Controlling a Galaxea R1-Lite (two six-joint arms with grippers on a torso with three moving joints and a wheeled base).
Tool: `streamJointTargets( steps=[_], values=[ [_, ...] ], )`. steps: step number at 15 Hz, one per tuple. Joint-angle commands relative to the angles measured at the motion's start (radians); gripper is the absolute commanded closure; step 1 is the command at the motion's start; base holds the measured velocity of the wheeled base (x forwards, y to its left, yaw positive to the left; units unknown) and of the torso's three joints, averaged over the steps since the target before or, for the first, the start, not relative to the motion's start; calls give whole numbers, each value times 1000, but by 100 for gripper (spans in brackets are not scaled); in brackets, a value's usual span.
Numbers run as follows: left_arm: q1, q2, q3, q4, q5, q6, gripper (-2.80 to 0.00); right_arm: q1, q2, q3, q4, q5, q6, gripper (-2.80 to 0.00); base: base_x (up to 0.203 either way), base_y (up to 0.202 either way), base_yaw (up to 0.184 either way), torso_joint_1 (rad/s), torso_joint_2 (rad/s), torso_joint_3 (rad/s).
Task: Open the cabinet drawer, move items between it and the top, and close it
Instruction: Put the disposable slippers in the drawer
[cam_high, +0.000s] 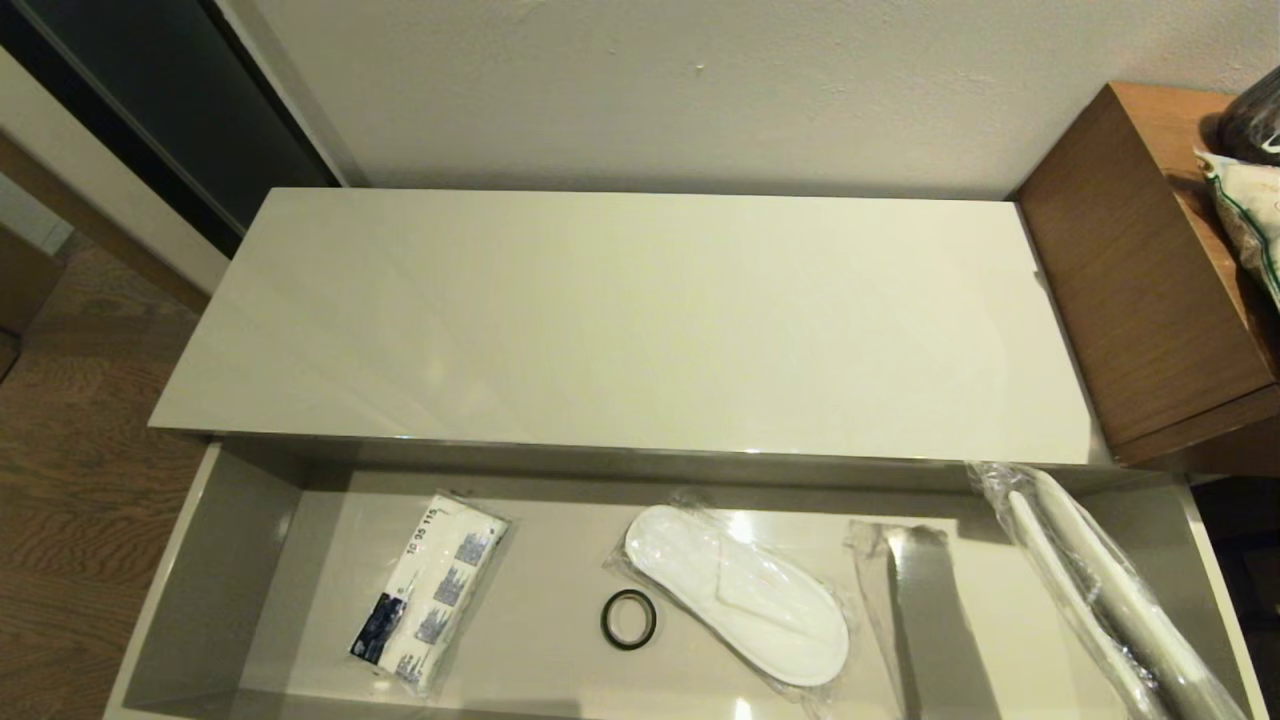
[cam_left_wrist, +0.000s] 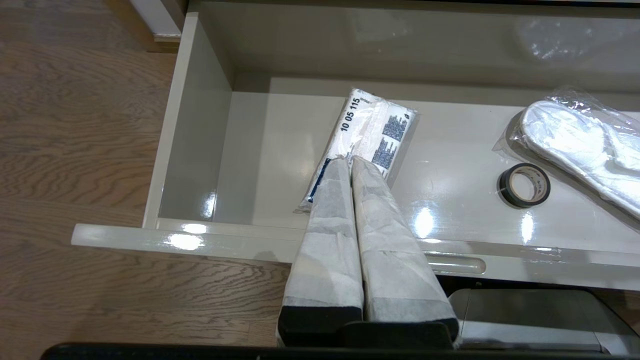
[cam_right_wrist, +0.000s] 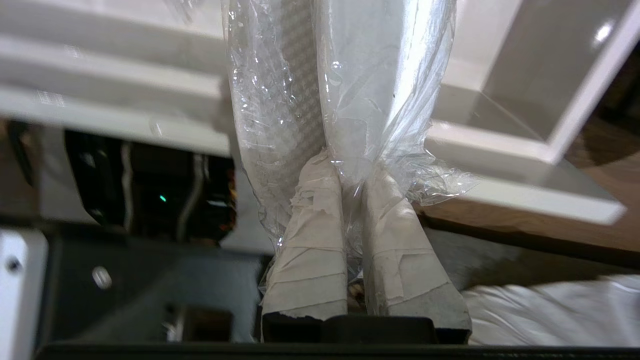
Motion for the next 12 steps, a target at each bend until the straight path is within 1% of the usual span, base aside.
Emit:
streamJointTargets(
  steps=[1,5,9,12],
  values=[
    [0,1,0,-1,0,0,0,-1,139,26,-97,-2,27,0,0,0,0,0,0,0],
    [-1,0,0,0,0,0,0,-1,412,37,-334,-26,154,0,0,0,0,0,0,0],
    [1,0,0,0,0,0,0,3,612,43,-510,-33,232,0,0,0,0,0,0,0],
    [-1,1,0,0,0,0,0,20,763,48,-605,-35,278,0,0,0,0,0,0,0]
  ],
)
